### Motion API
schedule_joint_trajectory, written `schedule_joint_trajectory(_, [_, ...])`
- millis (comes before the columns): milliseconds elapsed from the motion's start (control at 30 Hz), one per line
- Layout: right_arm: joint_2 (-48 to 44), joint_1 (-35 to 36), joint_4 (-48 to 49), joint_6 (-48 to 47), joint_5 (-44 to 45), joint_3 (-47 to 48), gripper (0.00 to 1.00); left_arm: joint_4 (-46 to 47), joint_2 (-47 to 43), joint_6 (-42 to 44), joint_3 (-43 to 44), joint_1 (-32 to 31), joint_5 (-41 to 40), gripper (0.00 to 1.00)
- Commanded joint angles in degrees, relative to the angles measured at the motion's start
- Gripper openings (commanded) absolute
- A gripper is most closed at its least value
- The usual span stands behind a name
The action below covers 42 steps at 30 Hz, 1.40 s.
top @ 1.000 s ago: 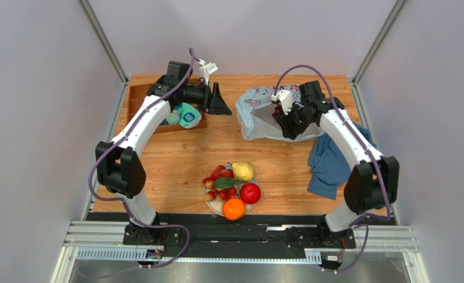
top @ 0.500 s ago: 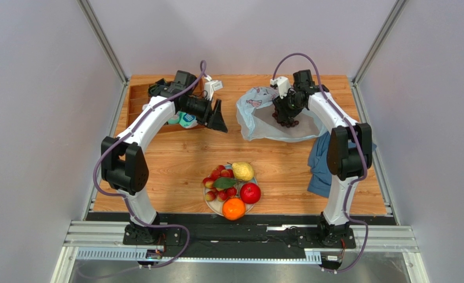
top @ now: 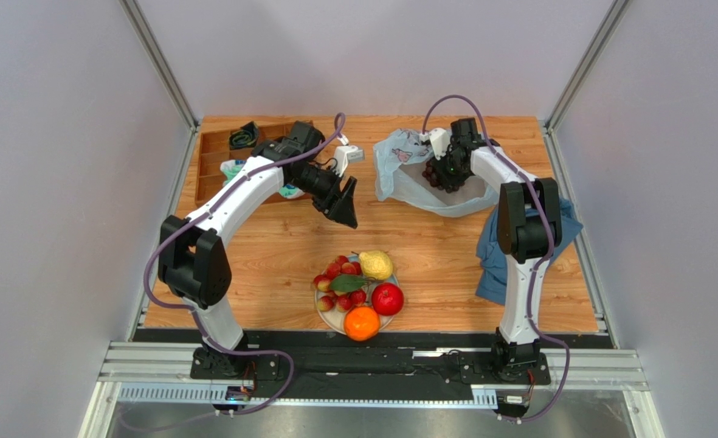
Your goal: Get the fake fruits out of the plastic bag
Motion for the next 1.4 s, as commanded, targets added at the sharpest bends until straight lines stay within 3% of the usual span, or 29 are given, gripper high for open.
schedule_joint_trajectory(0, [-3.41, 0.71, 1.63, -3.28, 1.05, 0.76, 0.05, 1.95, -5.49, 1.06, -1.09, 0.10, 0.56, 0.69])
schedule_joint_trajectory(67, [-7.36, 1.07, 0.84, -3.54, -0.61, 0.59, 0.00, 2.93, -6.90, -0.34, -1.71, 0.18, 1.44, 0.69])
schedule_joint_trajectory(467, [-32.32, 3.17, -16.55, -5.04, -4.75, -0.73, 0.00, 6.27, -10.33, -2.37, 4.97, 2.55, 2.05, 0.70])
schedule_joint_trajectory(700, [-47.00, 5.02, -26.75, -5.21, -8.70, -3.02, 0.00, 8.11, -15.43, -3.86, 2.87, 6.24, 2.76, 0.70])
schedule_joint_trajectory(867, [-56.84, 12.21, -32.90, -7.58, -14.07, -3.98, 0.00, 8.73, -18.15, -4.13, 1.54, 8.97, 2.23, 0.70])
schedule_joint_trajectory(1000, [-59.75, 23.80, -33.88, -6.89, -11.70, -6.79, 0.00, 8.47, -19.21, -4.04, 0.93, 10.20, 1.27, 0.70])
schedule_joint_trajectory(1367, [-56.78, 35.77, -31.95, -4.07, -13.36, -8.99, 0.00, 7.68, -22.55, -1.49, -0.83, 11.08, -0.67, 0.71])
